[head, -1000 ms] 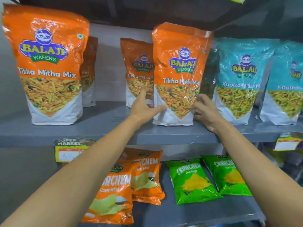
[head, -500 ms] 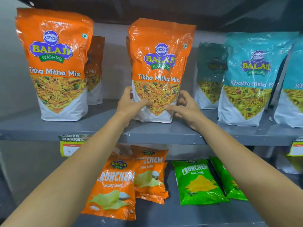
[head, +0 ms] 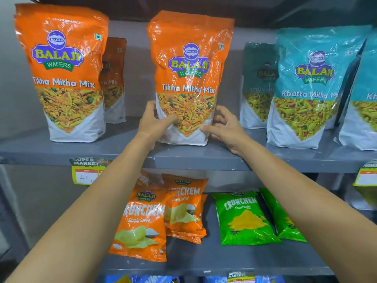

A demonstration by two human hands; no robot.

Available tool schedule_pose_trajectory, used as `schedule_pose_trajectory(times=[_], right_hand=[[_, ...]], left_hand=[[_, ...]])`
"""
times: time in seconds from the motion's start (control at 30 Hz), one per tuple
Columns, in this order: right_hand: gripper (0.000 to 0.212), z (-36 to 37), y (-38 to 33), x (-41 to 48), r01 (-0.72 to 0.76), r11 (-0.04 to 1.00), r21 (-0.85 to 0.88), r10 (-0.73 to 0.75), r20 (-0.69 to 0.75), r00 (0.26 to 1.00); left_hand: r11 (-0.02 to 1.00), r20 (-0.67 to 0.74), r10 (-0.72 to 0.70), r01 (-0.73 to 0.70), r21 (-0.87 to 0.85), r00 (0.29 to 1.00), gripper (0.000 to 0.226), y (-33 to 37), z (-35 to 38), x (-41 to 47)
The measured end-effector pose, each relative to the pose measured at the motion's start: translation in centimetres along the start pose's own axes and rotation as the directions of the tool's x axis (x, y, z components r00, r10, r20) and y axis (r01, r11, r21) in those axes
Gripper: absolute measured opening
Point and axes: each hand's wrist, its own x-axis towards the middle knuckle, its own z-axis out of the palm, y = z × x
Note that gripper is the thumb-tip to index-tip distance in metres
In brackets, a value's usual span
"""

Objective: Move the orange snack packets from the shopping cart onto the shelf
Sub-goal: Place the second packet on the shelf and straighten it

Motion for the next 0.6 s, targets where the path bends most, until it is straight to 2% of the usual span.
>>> schedule_pose_trajectory(times=[0.33, 0.47, 0.53, 0.6], right_hand=[[0.05, -0.5, 1.2, 0.8, 0.026, 0.999, 0.02, -0.027, 0.042, 0.999], [0.06, -0.1, 0.5, 0.4, 0.027, 0.995, -0.091, -0.027, -0.005, 1.0], [0.072, -0.1, -0.1, -0.3, 0.042, 0.951, -0.307, -0.076, -0.099, 0.992], [0.082, 0.0, -1.5, -1.6, 0.079, 0.843, -0.532, -0.194, -0.164, 0.967]], left_hand=[[0.999, -0.006, -0.015, 0.015, -0.04, 1.0, 0.051, 0.0, 0.2, 0.1], [0.999, -0.008, -0.028, 0.028, -0.018, 1.0, 0.064, 0.1, -0.3, -0.3], [0.994, -0.075, -0.009, 0.018, 0.108, 0.997, 0.078, 0.2, -0.8, -0.9], [0.904, -0.21, 0.134, -0.032, 0.427, 0.968, 0.081, 1.3, -1.5, -2.0]])
